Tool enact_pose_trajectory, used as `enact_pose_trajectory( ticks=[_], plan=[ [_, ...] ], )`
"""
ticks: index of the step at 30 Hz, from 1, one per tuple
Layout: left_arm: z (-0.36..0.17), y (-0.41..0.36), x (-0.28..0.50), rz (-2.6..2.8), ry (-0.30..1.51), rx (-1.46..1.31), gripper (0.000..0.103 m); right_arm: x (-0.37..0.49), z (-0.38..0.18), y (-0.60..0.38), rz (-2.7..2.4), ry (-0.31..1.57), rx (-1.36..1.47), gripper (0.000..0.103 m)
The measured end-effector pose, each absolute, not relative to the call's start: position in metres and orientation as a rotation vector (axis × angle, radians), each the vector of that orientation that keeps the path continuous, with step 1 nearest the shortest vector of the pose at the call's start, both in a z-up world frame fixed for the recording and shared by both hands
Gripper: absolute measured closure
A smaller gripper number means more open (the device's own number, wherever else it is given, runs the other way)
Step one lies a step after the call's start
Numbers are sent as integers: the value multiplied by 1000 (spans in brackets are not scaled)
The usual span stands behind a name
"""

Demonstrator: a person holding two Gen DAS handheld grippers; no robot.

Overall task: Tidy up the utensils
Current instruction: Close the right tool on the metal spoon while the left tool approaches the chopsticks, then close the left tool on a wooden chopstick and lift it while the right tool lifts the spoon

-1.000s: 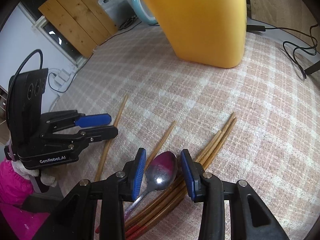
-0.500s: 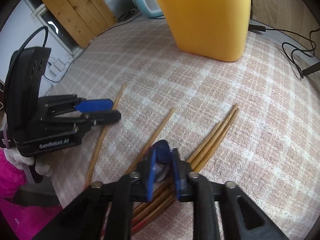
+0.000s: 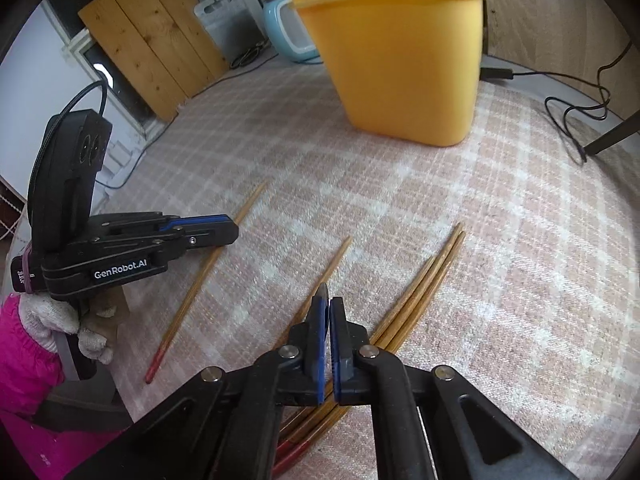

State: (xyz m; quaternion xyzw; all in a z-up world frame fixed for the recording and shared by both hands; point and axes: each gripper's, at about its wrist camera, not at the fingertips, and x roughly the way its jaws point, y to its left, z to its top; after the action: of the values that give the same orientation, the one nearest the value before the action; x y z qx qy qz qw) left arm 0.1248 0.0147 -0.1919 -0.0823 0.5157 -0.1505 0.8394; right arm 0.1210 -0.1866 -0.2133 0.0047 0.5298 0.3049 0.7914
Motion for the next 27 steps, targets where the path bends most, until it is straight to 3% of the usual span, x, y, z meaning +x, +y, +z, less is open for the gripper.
enact_pose_trajectory(
  ticks=[27],
  plan=[
    [-91,34,126,-359,828,-230,100,114,-122,-232,486,870,62,103]
  ],
)
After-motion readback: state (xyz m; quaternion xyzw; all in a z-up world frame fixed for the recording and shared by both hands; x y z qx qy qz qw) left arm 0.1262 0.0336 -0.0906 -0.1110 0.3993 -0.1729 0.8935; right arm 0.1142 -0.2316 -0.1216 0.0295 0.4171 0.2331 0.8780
